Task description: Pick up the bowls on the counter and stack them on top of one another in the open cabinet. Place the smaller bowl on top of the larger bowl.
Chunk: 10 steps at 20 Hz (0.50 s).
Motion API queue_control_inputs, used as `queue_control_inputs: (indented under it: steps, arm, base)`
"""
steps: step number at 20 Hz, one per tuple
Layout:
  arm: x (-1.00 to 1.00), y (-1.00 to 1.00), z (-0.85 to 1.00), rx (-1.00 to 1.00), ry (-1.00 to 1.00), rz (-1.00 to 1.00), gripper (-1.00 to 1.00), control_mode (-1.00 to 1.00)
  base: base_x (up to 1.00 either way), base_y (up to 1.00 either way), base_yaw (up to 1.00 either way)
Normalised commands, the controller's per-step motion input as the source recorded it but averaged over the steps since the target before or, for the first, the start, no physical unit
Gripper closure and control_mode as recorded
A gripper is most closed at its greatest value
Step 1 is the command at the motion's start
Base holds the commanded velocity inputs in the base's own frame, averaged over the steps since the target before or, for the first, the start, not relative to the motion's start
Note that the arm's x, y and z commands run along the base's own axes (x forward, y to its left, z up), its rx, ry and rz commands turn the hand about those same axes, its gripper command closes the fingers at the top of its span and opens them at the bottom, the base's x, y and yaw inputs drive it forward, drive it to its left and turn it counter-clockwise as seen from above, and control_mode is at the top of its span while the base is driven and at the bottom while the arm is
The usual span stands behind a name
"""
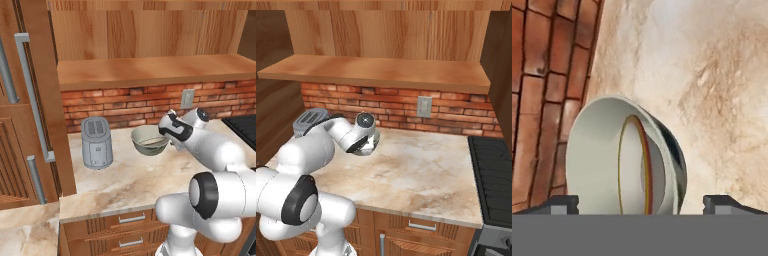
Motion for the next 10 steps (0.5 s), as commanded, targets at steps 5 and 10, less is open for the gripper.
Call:
queue_control_inputs:
  steps: [5, 10]
  arm:
    - [0.00, 0.00, -0.41, 0.19, 0.03, 0.00, -1.00, -1.00]
    - [0.00, 0.00, -0.41, 0.10, 0.01, 0.00, -1.00, -1.00]
  base:
    - [0.00, 0.00, 0.00]
    - [0.00, 0.00, 0.00]
